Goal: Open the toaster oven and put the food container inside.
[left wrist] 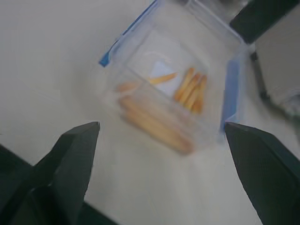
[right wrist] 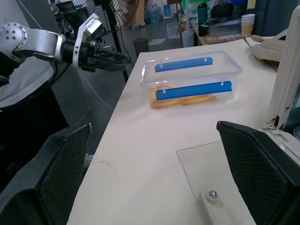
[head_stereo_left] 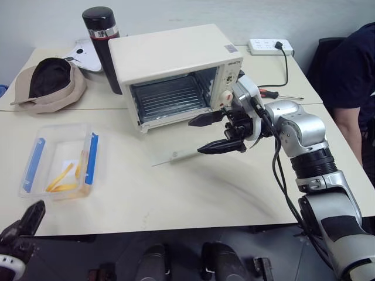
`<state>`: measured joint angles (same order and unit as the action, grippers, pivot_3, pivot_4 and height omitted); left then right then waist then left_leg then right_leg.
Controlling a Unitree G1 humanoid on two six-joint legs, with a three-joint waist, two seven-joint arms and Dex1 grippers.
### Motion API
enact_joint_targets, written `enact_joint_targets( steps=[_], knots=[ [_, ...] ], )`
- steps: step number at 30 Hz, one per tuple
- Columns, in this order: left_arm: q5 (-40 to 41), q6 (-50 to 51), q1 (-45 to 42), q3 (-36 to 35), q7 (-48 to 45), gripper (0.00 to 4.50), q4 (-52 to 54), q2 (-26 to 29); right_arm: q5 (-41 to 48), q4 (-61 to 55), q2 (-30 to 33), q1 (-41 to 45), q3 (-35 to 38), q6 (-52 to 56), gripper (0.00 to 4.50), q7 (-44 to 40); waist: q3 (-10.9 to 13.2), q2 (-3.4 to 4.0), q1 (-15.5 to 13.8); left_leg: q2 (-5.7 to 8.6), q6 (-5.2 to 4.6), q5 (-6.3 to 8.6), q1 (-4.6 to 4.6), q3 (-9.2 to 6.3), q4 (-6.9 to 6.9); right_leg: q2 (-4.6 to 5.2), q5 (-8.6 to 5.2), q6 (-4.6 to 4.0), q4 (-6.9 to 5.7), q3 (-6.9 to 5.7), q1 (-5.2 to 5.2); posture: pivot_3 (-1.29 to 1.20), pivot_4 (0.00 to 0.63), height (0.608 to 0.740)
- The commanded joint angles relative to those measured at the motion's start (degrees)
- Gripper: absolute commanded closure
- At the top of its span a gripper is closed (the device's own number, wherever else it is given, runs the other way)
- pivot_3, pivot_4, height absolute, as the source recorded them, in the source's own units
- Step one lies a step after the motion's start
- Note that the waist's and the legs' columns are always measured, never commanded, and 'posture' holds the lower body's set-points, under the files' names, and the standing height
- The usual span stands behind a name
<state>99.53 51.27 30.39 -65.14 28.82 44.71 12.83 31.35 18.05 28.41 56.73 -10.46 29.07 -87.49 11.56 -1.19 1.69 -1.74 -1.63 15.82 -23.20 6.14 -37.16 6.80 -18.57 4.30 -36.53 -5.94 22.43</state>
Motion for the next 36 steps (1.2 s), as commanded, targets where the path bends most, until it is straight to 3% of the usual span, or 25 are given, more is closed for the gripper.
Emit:
enact_joint_targets(
  steps=[1,9,16,20,31,32,36],
  knots=[
    [12.6,-13.5,0.9,8.4,15.1,0.01,1.1,3.1,0.6,-2.8,0.7,-0.5,1.4,0.7,0.00,-1.1,0.0,0.00,0.0,0.00,0.00,0.00,0.00,0.00,0.00,-0.01,-0.01,-0.02,0.01,-0.01,0.00,0.00,0.150,0.740],
    [13.5,-26.0,-8.8,20.9,31.6,0.01,-7.4,11.4,2.3,-10.1,3.5,-5.6,4.3,4.2,0.00,2.8,0.0,0.06,-0.2,0.00,0.32,-0.24,-0.02,0.04,-0.06,-0.09,-0.02,-0.04,0.05,-0.05,-0.06,0.00,0.150,0.740],
    [13.5,-24.5,-24.0,25.7,39.2,0.01,-18.9,17.5,4.8,-18.0,6.6,-10.9,7.7,7.4,0.00,5.2,0.0,0.05,-0.4,0.01,0.35,-0.29,-0.01,0.04,-0.08,-0.15,-0.01,-0.03,0.05,-0.08,-0.12,0.00,0.150,0.740],
    [13.5,-23.7,-25.4,25.7,44.3,0.88,-22.1,18.6,6.2,-22.3,8.2,-13.1,9.4,8.7,0.00,7.0,0.0,0.04,-0.1,0.00,0.34,-0.29,-0.01,0.09,-0.05,-0.17,0.00,0.00,0.08,-0.04,-0.11,0.00,0.150,0.740],
    [13.5,-15.4,-26.2,20.3,43.8,4.31,-31.8,28.4,6.9,-24.2,13.1,-14.7,11.6,8.8,0.00,7.6,0.0,0.03,-0.3,-0.02,0.46,-0.38,0.01,0.08,0.00,-0.23,0.00,0.00,0.02,-0.02,-0.04,0.00,0.150,0.740],
    [13.5,-13.6,-26.1,19.6,43.0,4.49,-32.7,29.5,7.2,-24.0,13.9,-14.6,11.7,9.2,0.00,7.4,0.0,0.03,-0.3,-0.03,0.47,-0.38,0.00,0.08,0.02,-0.22,0.00,0.00,0.04,-0.03,-0.04,0.00,0.150,0.740],
    [13.5,-2.9,-25.7,16.2,34.7,4.49,-35.9,34.3,8.5,-23.6,16.6,-14.6,13.0,11.3,0.00,7.1,0.0,0.01,-0.3,-0.03,0.49,-0.37,-0.01,0.08,0.03,-0.22,0.00,0.00,0.07,-0.03,-0.04,0.00,0.150,0.740]
  ],
)
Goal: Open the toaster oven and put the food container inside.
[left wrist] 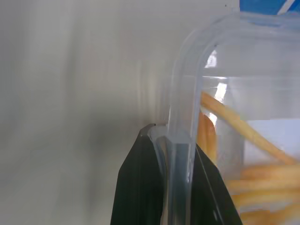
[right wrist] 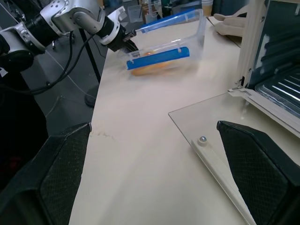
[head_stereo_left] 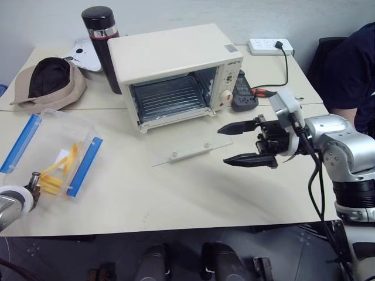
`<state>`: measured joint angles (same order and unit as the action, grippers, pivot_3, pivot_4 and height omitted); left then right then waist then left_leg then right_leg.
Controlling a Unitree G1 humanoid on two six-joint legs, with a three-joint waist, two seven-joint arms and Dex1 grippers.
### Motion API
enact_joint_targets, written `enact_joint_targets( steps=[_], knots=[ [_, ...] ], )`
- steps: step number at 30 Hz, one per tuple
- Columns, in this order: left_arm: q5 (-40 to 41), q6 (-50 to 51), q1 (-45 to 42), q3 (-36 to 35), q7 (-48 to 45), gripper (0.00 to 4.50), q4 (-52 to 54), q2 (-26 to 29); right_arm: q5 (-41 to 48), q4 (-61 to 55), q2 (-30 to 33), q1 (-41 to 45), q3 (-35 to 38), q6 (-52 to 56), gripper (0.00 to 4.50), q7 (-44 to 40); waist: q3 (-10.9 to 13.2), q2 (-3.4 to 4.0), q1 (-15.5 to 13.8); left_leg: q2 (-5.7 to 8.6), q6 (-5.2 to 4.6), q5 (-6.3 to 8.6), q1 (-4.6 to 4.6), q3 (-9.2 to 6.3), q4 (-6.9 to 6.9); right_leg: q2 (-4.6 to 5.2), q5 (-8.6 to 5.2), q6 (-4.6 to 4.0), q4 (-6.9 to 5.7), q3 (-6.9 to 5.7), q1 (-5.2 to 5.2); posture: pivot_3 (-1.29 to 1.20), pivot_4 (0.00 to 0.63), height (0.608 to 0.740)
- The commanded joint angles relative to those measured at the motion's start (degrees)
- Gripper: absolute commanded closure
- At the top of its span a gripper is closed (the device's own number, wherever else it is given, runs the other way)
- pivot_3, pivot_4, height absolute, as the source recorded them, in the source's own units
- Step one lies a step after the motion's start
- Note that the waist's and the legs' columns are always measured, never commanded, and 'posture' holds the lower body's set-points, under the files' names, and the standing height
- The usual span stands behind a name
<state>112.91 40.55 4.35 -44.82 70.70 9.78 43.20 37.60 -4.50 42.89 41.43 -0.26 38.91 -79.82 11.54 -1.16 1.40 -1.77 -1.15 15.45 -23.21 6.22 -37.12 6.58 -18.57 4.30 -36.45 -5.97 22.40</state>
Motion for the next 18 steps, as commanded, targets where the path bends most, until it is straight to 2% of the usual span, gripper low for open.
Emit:
enact_joint_targets(
  steps=[1,3,4,7,10,13,18],
  knots=[
    [0.1,12.8,1.4,-5.2,-13.0,4.49,-1.3,6.2,2.5,-1.5,3.2,0.1,3.5,1.6,0.00,-0.7,0.0,-0.02,0.0,0.00,0.01,0.00,-0.01,0.00,0.00,0.00,0.00,0.00,-0.01,0.00,0.02,0.00,0.150,0.740],
    [-0.5,23.0,7.7,-7.2,-23.8,4.49,-0.2,15.7,2.3,-2.4,5.2,-1.8,5.2,1.3,0.00,0.1,0.1,-0.24,0.1,0.00,0.05,0.03,-0.02,0.01,0.03,0.01,-0.01,-0.02,0.00,0.01,0.06,0.00,0.150,0.740],
    [-0.4,25.1,9.2,-7.7,-27.6,4.49,-0.2,17.5,2.4,-2.7,5.7,-2.5,5.9,1.3,0.00,0.5,0.1,-0.37,0.1,-0.02,0.11,0.05,-0.05,0.00,0.02,0.01,-0.03,-0.06,-0.02,0.00,0.11,0.00,0.150,0.740],
    [0.1,28.1,9.7,-6.9,-38.2,4.49,-0.3,21.0,3.3,-3.6,7.1,-5.0,7.6,2.0,0.00,1.5,0.2,0.12,0.0,0.07,0.44,0.23,-0.03,0.03,0.17,0.12,-0.04,-0.07,0.15,0.04,0.12,0.00,0.150,0.740],
    [0.1,27.4,5.3,-0.2,-43.3,4.49,0.7,23.8,3.3,-4.9,8.2,-8.1,8.7,1.8,0.00,2.1,0.2,0.15,0.0,0.01,0.57,0.20,-0.02,-0.02,0.27,0.09,-0.05,-0.13,0.16,-0.01,0.17,0.00,0.150,0.740],
    [0.1,25.1,-1.7,9.1,-43.5,4.49,1.9,24.3,3.2,-6.2,8.4,-10.3,9.5,1.4,0.00,3.5,0.3,0.24,-0.1,0.01,0.60,0.18,-0.02,0.00,0.34,0.09,-0.04,-0.17,0.15,0.00,0.19,0.00,0.150,0.740],
    [0.1,20.0,-21.9,26.9,-31.1,4.49,2.2,13.9,4.4,-8.9,7.8,-14.4,11.6,2.1,0.00,7.0,0.3,0.23,-0.2,0.04,0.27,-0.01,-0.02,0.03,0.47,0.09,0.00,-0.11,0.24,0.00,0.14,0.00,0.150,0.740]
  ],
)
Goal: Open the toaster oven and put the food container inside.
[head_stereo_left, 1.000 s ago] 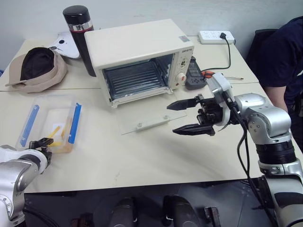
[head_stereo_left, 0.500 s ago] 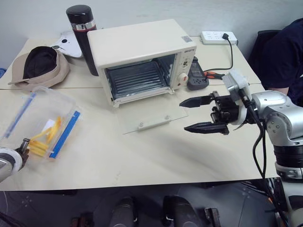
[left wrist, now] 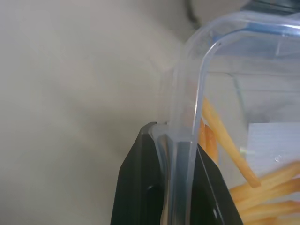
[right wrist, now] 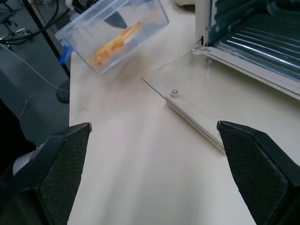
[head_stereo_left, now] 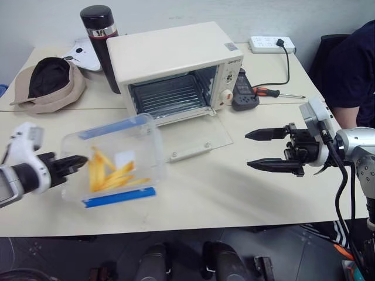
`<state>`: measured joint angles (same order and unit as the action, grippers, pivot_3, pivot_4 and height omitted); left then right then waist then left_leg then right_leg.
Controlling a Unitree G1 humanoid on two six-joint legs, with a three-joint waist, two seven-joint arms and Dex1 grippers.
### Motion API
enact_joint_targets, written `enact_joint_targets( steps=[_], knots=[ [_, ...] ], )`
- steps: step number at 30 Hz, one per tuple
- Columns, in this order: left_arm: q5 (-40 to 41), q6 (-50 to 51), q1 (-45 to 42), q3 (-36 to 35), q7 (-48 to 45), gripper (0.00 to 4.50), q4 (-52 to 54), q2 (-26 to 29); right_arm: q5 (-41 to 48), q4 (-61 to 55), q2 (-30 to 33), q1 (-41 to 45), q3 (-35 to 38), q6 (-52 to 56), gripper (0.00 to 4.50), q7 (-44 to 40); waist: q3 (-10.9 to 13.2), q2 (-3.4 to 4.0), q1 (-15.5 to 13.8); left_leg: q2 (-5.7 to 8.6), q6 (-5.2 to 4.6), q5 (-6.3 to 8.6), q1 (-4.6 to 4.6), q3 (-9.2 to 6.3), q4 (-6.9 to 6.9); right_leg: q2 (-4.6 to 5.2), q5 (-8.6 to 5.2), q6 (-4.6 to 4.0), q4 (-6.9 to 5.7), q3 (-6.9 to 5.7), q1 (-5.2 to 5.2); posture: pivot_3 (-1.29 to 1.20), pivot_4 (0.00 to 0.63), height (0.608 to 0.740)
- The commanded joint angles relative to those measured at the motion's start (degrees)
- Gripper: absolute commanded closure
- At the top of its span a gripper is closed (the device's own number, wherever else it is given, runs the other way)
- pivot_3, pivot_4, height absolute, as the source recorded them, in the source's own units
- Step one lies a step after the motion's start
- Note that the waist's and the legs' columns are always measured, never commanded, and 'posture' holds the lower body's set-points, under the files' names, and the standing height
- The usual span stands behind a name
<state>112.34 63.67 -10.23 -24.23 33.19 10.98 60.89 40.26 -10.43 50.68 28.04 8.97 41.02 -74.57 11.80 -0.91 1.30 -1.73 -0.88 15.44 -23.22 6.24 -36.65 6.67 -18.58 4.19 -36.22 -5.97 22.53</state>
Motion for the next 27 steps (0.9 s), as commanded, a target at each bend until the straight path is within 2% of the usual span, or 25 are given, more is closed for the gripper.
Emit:
enact_joint_targets(
  steps=[1,4,7,11,17,22,27],
  knots=[
    [0.7,-3.7,-11.3,9.2,9.8,4.49,0.6,-6.5,2.1,-3.5,-0.1,-1.9,2.8,0.1,0.00,2.4,0.0,-0.04,-0.4,0.01,-0.07,-0.04,-0.03,0.00,-0.02,-0.02,0.01,0.02,0.00,-0.01,0.01,0.00,0.150,0.740],
    [0.7,-6.4,-21.2,14.5,22.1,4.49,-2.4,-15.0,2.5,-5.0,-0.4,-4.2,3.6,0.1,0.00,4.2,0.0,-0.09,-1.1,-0.01,-0.19,-0.09,-0.08,0.04,-0.32,-0.11,0.06,0.11,-0.07,0.00,-0.04,0.00,0.150,0.740],
    [0.7,-7.0,-27.5,16.6,29.4,4.49,-6.2,-20.8,3.1,-6.2,-0.2,-6.1,4.2,-0.2,0.00,5.4,0.0,-0.13,-1.3,0.01,-0.30,-0.15,-0.06,0.13,-0.49,-0.12,0.11,0.21,-0.19,0.08,-0.07,0.00,0.150,0.740],
    [0.7,-6.5,-35.2,19.1,33.8,4.49,-11.5,-26.6,4.0,-7.4,0.0,-7.7,5.5,-0.1,0.00,6.9,0.1,-0.18,-2.0,0.06,-0.39,-0.24,-0.05,0.12,-0.62,-0.12,0.15,0.28,-0.30,0.09,-0.10,0.00,0.150,0.740],
    [-2.4,-6.6,-43.0,22.8,35.0,4.49,-20.9,-29.7,4.8,-8.8,-1.0,-8.1,5.6,-0.6,0.00,10.1,0.1,-0.21,-2.8,0.09,-0.39,-0.25,-0.06,0.14,-0.64,-0.16,0.17,0.31,-0.27,0.12,-0.10,0.00,0.150,0.740],
    [-7.2,-5.9,-44.8,22.4,34.1,2.99,-24.6,-31.2,3.7,-8.1,-2.8,-6.0,4.3,-1.6,0.00,13.6,0.1,-0.23,-2.8,0.08,-0.36,-0.27,-0.07,0.15,-0.65,-0.20,0.17,0.31,-0.28,0.11,-0.09,0.00,0.150,0.740],
    [-6.8,-4.3,-44.8,21.2,32.8,1.42,-24.1,-31.9,4.1,-8.3,-3.0,-5.8,3.7,-1.6,0.00,14.5,0.1,-0.26,-2.9,0.09,-0.35,-0.28,-0.07,0.12,-0.68,-0.18,0.17,0.32,-0.29,0.09,-0.11,0.00,0.150,0.740]
  ],
)
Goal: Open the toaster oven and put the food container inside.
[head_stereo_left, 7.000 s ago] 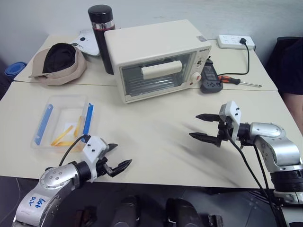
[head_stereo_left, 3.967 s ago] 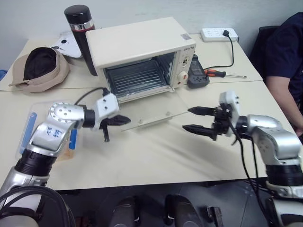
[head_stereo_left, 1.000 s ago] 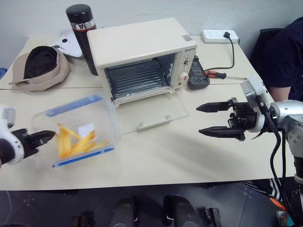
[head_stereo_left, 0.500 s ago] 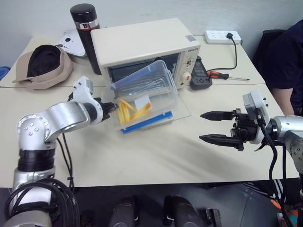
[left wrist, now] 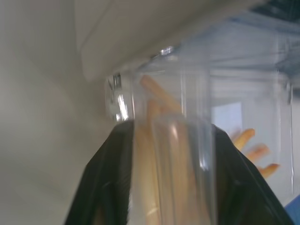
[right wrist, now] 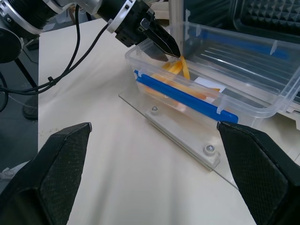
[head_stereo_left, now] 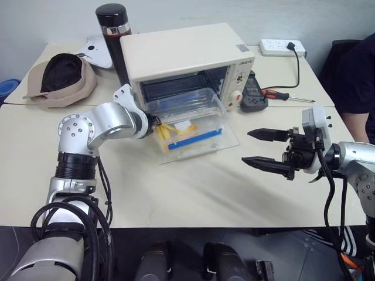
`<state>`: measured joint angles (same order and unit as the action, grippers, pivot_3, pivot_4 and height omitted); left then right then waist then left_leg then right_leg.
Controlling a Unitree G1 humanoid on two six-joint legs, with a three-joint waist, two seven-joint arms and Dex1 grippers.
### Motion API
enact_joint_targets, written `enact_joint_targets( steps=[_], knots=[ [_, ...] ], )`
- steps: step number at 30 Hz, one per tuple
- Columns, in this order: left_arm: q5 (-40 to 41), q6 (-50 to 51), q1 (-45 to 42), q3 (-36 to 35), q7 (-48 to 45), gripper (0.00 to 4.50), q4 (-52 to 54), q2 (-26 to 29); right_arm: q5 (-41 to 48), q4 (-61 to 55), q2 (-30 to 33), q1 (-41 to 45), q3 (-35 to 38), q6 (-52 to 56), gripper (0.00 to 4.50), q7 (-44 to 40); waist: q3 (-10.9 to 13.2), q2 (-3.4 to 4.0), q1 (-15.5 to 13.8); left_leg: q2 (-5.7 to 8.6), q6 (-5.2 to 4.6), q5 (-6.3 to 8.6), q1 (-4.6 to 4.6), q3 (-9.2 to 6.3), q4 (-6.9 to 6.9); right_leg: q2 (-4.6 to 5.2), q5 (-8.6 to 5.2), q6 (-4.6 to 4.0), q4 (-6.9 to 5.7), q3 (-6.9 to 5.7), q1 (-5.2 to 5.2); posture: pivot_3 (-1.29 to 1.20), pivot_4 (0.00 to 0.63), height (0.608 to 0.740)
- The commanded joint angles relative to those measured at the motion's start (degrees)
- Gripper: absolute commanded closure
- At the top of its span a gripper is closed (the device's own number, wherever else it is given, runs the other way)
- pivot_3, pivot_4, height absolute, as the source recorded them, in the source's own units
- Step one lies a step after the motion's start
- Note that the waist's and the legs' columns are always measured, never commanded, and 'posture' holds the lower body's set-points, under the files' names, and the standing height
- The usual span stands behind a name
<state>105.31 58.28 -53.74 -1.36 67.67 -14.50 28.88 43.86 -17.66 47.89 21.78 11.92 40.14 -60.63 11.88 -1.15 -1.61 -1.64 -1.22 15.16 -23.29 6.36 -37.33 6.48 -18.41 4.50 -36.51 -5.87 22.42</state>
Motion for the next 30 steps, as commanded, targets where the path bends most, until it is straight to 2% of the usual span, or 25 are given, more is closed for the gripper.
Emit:
enact_joint_targets(
  steps=[1,4,7,10,13,16,18,22,24,25,30],
  knots=[
    [0.4,2.2,-0.8,-2.4,-4.6,1.13,3.1,1.3,0.5,-1.2,-0.3,0.6,0.5,-0.7,0.00,0.8,0.0,-0.02,0.0,0.00,0.00,0.00,0.00,0.00,0.00,0.00,0.00,0.00,0.01,0.00,0.00,0.00,0.150,0.740],
    [0.3,5.7,0.7,-3.9,-13.1,1.13,7.5,5.3,0.3,-1.2,-0.5,0.8,0.1,-0.7,0.00,1.2,0.0,-0.04,0.2,0.00,0.01,0.00,-0.01,0.01,0.03,-0.03,0.00,0.00,0.01,-0.01,0.02,0.00,0.150,0.740],
    [-6.5,9.2,4.2,-6.5,-30.4,1.13,17.5,13.5,-0.4,-1.0,-0.5,1.5,-1.1,-0.8,0.00,1.6,0.0,-0.06,1.1,-0.05,0.07,-0.03,0.02,0.11,0.13,-0.11,0.00,0.00,0.00,0.08,0.09,0.00,0.150,0.740],
    [-9.7,8.2,8.9,-10.5,-45.5,1.13,25.4,17.7,-1.0,0.1,-1.1,2.3,-2.2,-0.9,0.00,1.8,0.0,-0.06,1.3,-0.09,0.17,-0.08,0.04,0.15,0.22,-0.22,-0.04,-0.07,-0.01,0.08,0.15,0.00,0.150,0.740],
    [-15.8,6.8,16.8,-13.3,-61.9,1.71,34.3,21.6,-3.0,2.3,-3.0,4.2,-4.5,-1.5,0.62,3.3,0.0,-0.06,1.5,-0.08,0.19,-0.07,0.06,0.15,0.20,-0.17,-0.04,-0.07,-0.01,0.09,0.14,0.00,0.150,0.740],
    [-24.6,4.9,24.7,-11.8,-75.5,2.64,39.9,26.0,-4.5,3.7,-4.6,5.7,-7.2,-1.8,1.63,3.0,0.0,-0.05,1.6,-0.07,0.21,-0.06,0.09,0.18,0.22,-0.15,-0.05,-0.08,-0.01,0.11,0.14,0.00,0.150,0.740],
    [-33.9,1.4,29.4,-8.6,-81.0,3.32,40.5,28.4,-6.1,4.9,-5.7,6.8,-9.9,-2.5,2.41,2.1,0.0,-0.04,1.6,-0.10,0.25,-0.04,0.08,0.19,0.24,-0.17,-0.06,-0.11,0.00,0.11,0.16,0.00,0.150,0.740],
    [-40.8,-2.0,33.0,-5.2,-90.3,4.46,44.4,29.3,-6.4,5.9,-6.8,7.6,-11.8,-3.1,3.72,-0.3,0.1,-0.06,1.4,-0.11,0.24,0.02,0.01,0.19,0.28,-0.11,-0.07,-0.13,0.03,0.09,0.23,0.00,0.150,0.740],
    [-45.0,-2.7,33.0,-1.9,-92.3,4.50,45.1,28.8,-7.7,7.3,-8.0,8.5,-13.3,-4.1,4.37,-0.8,0.1,-0.06,1.4,-0.08,0.18,0.13,-0.02,0.18,0.27,-0.02,-0.06,-0.12,0.09,0.09,0.22,0.00,0.150,0.740],
    [-46.9,-2.9,32.7,-0.2,-92.8,4.50,45.0,28.0,-8.5,8.1,-8.8,9.2,-14.1,-4.6,4.48,-0.7,0.1,-0.06,1.6,-0.07,0.17,0.17,-0.02,0.21,0.28,0.01,-0.06,-0.11,0.11,0.11,0.21,0.00,0.150,0.740],
    [-52.7,-3.4,29.1,6.4,-96.6,4.50,44.5,23.5,-13.0,12.9,-13.1,12.8,-17.8,-7.7,4.48,0.1,0.1,-0.06,1.7,-0.11,0.11,0.14,0.00,0.20,0.25,-0.02,-0.05,-0.11,0.06,0.07,0.20,0.00,0.150,0.740]
  ],
)
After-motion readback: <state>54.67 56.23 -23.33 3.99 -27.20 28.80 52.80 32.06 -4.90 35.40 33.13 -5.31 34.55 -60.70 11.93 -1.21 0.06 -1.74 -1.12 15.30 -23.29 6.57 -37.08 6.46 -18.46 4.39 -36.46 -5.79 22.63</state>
